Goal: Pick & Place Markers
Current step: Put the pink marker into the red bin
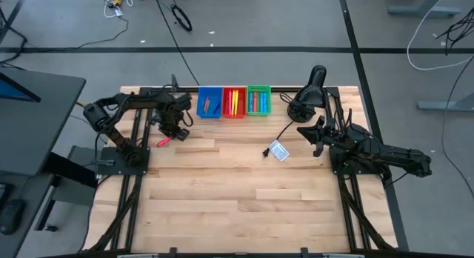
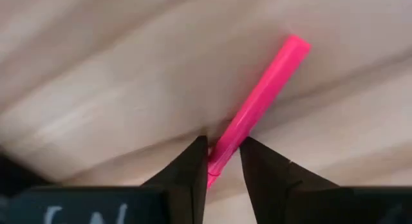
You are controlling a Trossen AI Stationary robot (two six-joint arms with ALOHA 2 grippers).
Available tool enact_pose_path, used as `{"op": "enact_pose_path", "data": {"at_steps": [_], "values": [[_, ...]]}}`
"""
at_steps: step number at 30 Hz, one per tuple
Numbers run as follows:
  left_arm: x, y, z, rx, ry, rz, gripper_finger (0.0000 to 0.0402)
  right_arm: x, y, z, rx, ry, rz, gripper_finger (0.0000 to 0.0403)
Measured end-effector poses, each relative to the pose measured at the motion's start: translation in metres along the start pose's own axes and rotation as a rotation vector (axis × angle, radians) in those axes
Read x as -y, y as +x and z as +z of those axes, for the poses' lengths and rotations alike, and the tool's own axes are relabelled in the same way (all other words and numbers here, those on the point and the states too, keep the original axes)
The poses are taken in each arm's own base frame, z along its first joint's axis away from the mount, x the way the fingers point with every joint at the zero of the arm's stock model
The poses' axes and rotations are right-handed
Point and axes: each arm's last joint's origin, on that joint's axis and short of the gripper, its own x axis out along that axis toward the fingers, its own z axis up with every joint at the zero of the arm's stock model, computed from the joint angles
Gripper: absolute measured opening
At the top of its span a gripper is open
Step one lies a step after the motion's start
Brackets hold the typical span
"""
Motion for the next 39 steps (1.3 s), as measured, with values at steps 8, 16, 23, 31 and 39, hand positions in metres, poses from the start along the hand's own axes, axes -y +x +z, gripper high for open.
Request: {"op": "enact_pose_path", "data": {"at_steps": [8, 16, 23, 31, 39], "values": [[0.042, -0.002, -0.008, -0.023, 0.167, -0.186, 0.0094, 0.000, 0.000, 0.000, 0.000, 0.000, 0.000, 0.0011], [0.054, 0.000, -0.014, -0.005, 0.148, -0.131, 0.0094, 0.000, 0.000, 0.000, 0.000, 0.000, 0.000, 0.0011], [0.053, -0.003, -0.015, -0.002, 0.104, -0.130, 0.0094, 0.000, 0.000, 0.000, 0.000, 0.000, 0.000, 0.0011], [0.046, -0.018, -0.022, 0.081, -0.024, -0.030, 0.0094, 0.000, 0.000, 0.000, 0.001, 0.000, 0.000, 0.0011], [0.042, -0.024, -0.039, -0.015, -0.043, 0.023, 0.0094, 0.000, 0.000, 0.000, 0.001, 0.000, 0.000, 0.0011]]}}
